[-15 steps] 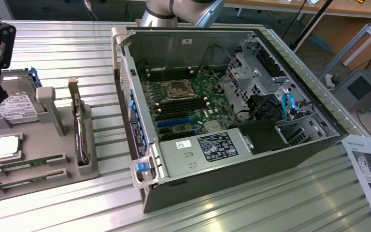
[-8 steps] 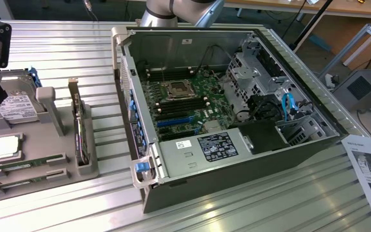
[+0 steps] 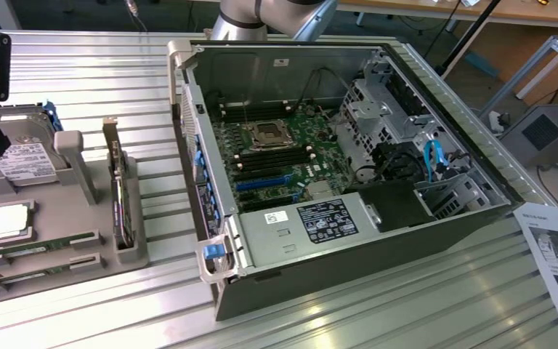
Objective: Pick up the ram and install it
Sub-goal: 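Pick up the ram and move it above insertion slot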
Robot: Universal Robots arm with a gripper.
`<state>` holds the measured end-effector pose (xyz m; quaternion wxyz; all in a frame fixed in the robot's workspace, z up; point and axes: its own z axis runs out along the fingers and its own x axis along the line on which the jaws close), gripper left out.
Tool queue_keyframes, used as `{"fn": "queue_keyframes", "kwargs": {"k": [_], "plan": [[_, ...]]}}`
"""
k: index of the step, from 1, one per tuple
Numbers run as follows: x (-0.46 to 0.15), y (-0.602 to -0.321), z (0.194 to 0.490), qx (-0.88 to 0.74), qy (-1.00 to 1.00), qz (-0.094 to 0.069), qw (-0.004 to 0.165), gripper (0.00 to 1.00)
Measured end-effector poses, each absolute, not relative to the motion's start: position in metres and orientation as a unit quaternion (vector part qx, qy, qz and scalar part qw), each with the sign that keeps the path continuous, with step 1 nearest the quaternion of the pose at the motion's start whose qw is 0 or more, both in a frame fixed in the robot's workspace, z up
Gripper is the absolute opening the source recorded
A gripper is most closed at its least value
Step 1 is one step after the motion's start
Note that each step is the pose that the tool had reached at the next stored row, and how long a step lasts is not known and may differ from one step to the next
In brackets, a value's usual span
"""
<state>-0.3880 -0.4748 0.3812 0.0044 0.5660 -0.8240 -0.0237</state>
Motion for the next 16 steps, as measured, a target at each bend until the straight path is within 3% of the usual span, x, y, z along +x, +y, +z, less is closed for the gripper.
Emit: {"fn": "queue_keyframes", "kwargs": {"k": [16], "plan": [[-0.3881, -0.4748, 0.3812, 0.658, -0.753, -0.023, 0.007, 0.11]]}}
